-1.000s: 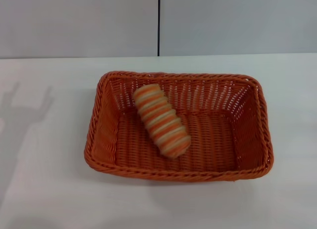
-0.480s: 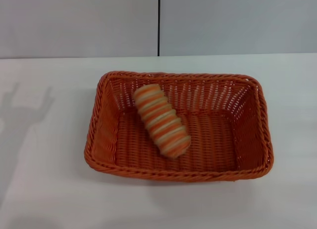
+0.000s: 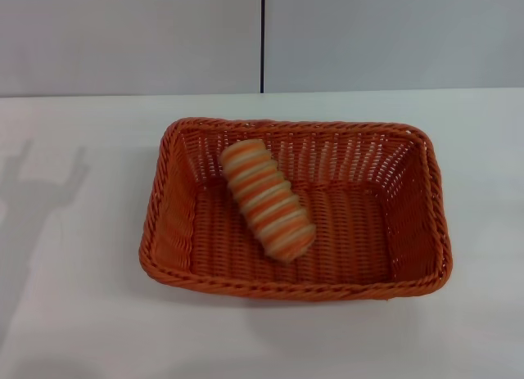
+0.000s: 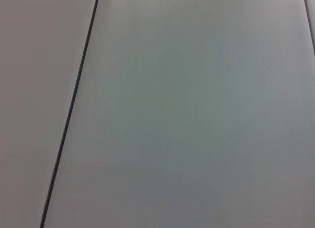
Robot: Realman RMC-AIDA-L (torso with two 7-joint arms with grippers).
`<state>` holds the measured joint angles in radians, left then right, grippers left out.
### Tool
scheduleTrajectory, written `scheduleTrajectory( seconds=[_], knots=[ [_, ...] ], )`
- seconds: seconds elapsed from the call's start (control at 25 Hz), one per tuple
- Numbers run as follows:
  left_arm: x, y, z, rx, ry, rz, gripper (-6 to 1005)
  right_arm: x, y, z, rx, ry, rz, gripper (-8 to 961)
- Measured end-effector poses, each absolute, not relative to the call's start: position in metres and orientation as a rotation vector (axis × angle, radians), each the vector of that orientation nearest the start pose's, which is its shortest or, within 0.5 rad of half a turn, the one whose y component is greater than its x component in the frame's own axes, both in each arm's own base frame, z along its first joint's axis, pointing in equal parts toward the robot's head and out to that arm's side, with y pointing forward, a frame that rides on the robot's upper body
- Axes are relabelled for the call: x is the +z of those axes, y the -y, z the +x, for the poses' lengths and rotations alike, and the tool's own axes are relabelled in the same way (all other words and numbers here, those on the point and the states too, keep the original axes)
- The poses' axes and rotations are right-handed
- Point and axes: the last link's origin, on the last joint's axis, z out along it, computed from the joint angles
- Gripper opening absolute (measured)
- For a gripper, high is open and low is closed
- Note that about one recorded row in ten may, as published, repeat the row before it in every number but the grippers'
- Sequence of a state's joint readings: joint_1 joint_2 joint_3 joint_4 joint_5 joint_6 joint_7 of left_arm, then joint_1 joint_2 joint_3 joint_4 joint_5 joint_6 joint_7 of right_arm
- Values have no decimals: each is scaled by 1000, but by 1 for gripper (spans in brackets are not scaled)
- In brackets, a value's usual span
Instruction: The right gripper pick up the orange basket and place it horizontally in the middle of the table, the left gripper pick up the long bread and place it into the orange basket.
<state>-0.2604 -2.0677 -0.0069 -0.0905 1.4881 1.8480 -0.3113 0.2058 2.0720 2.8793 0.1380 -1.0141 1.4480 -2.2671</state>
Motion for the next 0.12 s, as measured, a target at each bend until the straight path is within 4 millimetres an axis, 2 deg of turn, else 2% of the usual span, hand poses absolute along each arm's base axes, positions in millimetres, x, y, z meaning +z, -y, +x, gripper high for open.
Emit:
scheduleTrajectory(
  seconds=[0.12],
  knots=[
    [34,-229,-326,-1095,299,-1400,847,76,-233,409,1093,-847,-1135,545]
  ],
)
